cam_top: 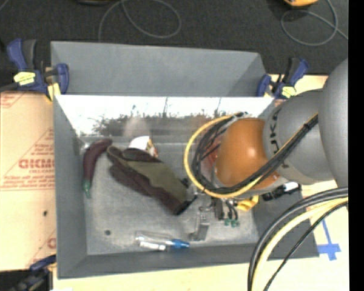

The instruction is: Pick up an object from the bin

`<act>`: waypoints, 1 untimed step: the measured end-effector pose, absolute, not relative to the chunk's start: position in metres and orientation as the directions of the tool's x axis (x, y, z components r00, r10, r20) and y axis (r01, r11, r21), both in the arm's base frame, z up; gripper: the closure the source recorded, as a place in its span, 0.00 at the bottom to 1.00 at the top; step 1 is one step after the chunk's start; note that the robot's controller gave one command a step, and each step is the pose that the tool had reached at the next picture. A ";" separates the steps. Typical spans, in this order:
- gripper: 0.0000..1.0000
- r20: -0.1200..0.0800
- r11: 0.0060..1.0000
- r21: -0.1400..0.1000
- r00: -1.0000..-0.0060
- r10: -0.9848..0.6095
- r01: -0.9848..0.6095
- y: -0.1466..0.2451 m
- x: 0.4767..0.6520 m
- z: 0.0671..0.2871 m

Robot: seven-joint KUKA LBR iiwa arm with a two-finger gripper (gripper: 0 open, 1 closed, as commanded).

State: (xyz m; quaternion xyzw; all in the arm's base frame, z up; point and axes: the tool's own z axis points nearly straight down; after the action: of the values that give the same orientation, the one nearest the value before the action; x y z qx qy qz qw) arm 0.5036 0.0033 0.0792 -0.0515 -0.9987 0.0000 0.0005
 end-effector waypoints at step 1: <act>0.00 -0.005 0.994 0.001 -0.994 0.108 0.108 0.011 0.520 0.073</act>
Offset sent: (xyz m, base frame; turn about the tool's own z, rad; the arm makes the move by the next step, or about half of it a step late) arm 0.0523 0.0211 -0.0092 0.2338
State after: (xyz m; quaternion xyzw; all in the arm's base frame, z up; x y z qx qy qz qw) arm 0.5201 0.0111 0.0727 -0.0540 -0.9985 -0.0004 -0.0027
